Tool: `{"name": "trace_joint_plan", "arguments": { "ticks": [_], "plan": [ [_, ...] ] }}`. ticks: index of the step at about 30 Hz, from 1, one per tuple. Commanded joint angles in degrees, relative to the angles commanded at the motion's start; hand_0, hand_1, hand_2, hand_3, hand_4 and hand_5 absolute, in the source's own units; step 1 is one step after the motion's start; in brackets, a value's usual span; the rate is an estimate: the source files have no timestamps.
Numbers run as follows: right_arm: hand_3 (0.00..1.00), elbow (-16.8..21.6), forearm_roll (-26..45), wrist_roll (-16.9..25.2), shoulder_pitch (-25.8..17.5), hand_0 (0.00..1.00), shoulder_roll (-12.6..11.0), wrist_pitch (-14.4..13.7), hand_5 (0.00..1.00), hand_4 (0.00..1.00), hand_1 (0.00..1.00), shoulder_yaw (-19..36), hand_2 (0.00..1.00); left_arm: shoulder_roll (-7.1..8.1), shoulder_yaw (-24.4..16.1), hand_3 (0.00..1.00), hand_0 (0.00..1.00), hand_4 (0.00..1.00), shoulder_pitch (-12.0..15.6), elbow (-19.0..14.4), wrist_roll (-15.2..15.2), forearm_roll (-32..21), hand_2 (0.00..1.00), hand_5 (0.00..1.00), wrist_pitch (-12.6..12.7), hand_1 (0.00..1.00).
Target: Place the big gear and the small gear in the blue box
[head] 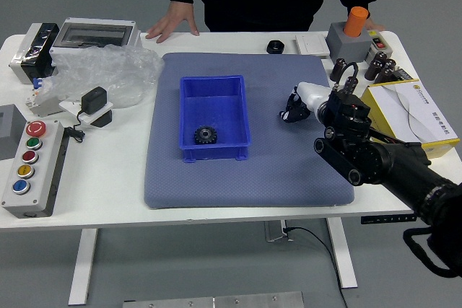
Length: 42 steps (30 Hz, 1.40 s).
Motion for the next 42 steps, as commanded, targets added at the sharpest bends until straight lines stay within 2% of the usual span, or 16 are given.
{"name": "trace_joint_plan", "arguments": {
  "ticks": [1,2,7,8,12,13,25,26,31,32,42],
  "plan": [
    [0.673,-0.02,-0.24,0.03,-0.03,0.643,0.03,-0.18,0.334,0.641,0.535,-0.03,0.609,-0.01,0.01,0.841,0.816,0.631,0.01,0.0,0.0,0.01,0.814,0.283,0.0,0.803],
    [0.674,-0.03,-0.51,0.07,-0.06,0.68,0.06,-0.4,0.202,0.581,0.547,-0.03,0.604,-0.02,0.01,0.841,0.816,0.631,0.02,0.0,0.01,0.03,0.813,0.283,0.0,0.803],
    [0.674,-0.07,-1.82,0.39,-0.27,0.68,0.19,-1.77,0.202,0.581,0.547,-0.17,0.604,-0.07,-0.03,0.841,0.816,0.632,0.03,0.0,-0.01,0.24,0.814,0.283,-0.03,0.803],
    [0.662,-0.08,-2.06,0.45,-0.32,0.703,0.21,-2.02,0.097,0.572,0.549,-0.2,0.595,-0.07,-0.04,0.841,0.816,0.632,0.03,0.0,-0.02,0.28,0.814,0.283,-0.03,0.803],
    [0.662,-0.16,-2.94,0.55,-0.49,0.703,0.29,-2.7,0.097,0.572,0.549,-0.26,0.595,-0.07,-0.05,0.841,0.816,0.632,0.07,0.0,-0.03,0.39,0.814,0.283,-0.04,0.803],
    [0.655,-0.19,-3.16,0.53,-0.53,0.706,0.31,-2.79,0.038,0.587,0.543,-0.29,0.587,-0.07,-0.05,0.841,0.816,0.632,0.08,0.0,-0.03,0.4,0.813,0.283,-0.04,0.803],
    [0.652,-0.41,-4.82,0.15,-0.98,0.703,0.78,-4.33,0.008,0.599,0.536,-0.7,0.576,-0.08,0.0,0.841,0.816,0.632,0.04,0.0,-0.05,0.48,0.813,0.284,-0.04,0.803],
    [0.636,-0.41,-4.94,0.14,-1.01,0.695,0.81,-4.44,0.002,0.638,0.53,-0.71,0.556,-0.08,0.01,0.841,0.816,0.633,0.04,0.0,-0.05,0.46,0.813,0.283,-0.03,0.802],
    [0.636,-0.4,-5.8,-0.13,-1.19,0.695,1.03,-5.43,0.002,0.638,0.53,-0.7,0.556,-0.08,0.1,0.841,0.816,0.633,0.06,0.0,-0.03,0.33,0.813,0.283,0.0,0.802],
    [0.602,-0.4,-5.93,-0.17,-1.24,0.68,1.07,-5.65,0.002,0.697,0.514,-0.7,0.527,-0.09,0.11,0.841,0.815,0.633,0.06,0.0,-0.02,0.32,0.813,0.283,0.0,0.802],
    [0.586,-0.67,-6.95,-0.4,-1.73,0.665,1.46,-7.83,0.002,0.702,0.51,-0.72,0.516,-0.14,0.17,0.841,0.815,0.632,0.03,0.0,-0.01,0.13,0.813,0.281,0.03,0.801]
  ]
}}
